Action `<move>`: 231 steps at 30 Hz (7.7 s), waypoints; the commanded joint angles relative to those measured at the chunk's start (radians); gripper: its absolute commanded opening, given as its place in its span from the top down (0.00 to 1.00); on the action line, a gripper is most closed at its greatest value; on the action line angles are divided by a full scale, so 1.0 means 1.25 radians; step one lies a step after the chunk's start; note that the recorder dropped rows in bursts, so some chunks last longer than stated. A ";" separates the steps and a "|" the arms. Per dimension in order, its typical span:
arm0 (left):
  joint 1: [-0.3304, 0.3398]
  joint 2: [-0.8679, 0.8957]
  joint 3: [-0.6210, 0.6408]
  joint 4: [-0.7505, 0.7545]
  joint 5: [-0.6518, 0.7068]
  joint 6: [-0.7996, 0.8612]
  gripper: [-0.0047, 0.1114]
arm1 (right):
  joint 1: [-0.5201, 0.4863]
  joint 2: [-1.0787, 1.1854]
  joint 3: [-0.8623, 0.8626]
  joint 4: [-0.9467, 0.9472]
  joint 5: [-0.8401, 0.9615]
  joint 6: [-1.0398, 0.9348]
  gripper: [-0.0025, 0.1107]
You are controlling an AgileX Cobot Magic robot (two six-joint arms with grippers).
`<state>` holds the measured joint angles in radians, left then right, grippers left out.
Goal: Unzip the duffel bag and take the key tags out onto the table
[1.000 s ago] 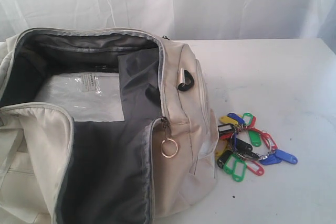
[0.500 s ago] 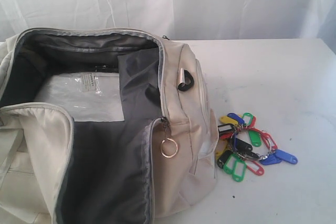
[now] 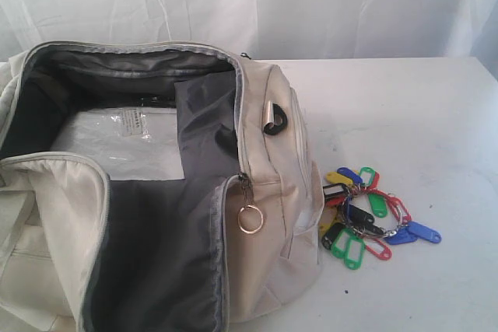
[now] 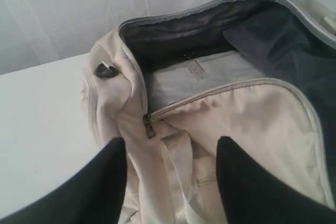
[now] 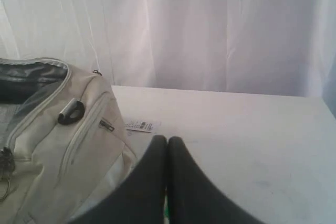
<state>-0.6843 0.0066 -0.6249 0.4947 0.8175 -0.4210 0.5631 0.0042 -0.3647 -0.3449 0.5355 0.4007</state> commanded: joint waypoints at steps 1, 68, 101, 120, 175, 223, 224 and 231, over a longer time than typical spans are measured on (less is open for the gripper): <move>0.003 -0.005 0.083 -0.033 -0.135 -0.014 0.59 | -0.004 -0.003 0.023 0.012 -0.039 -0.051 0.98; 0.546 -0.005 0.500 -0.157 -0.641 0.050 0.96 | -0.004 -0.003 0.112 0.013 -0.089 -0.085 0.98; 0.546 -0.005 0.500 -0.454 -0.499 0.427 0.96 | -0.004 -0.003 0.112 0.013 -0.089 -0.085 0.98; 0.546 -0.005 0.500 -0.454 -0.499 0.427 0.96 | -0.004 -0.003 0.112 0.013 -0.089 -0.085 0.98; 0.546 -0.005 0.500 -0.454 -0.499 0.427 0.96 | -0.450 -0.003 0.292 0.214 -0.172 -0.135 0.98; 0.546 -0.005 0.500 -0.454 -0.499 0.427 0.96 | -0.414 -0.003 0.292 0.212 -0.160 -0.193 0.98; 0.546 -0.005 0.500 -0.454 -0.499 0.427 0.96 | -0.414 -0.003 0.292 0.212 -0.160 -0.193 0.98; 0.562 -0.005 0.500 -0.454 -0.499 0.427 0.96 | -0.412 -0.003 0.292 0.212 -0.160 -0.193 0.98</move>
<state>0.0027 0.0044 -0.0047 -0.0710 0.1985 0.1179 0.0428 0.0042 -0.0073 -0.0806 0.3361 0.1714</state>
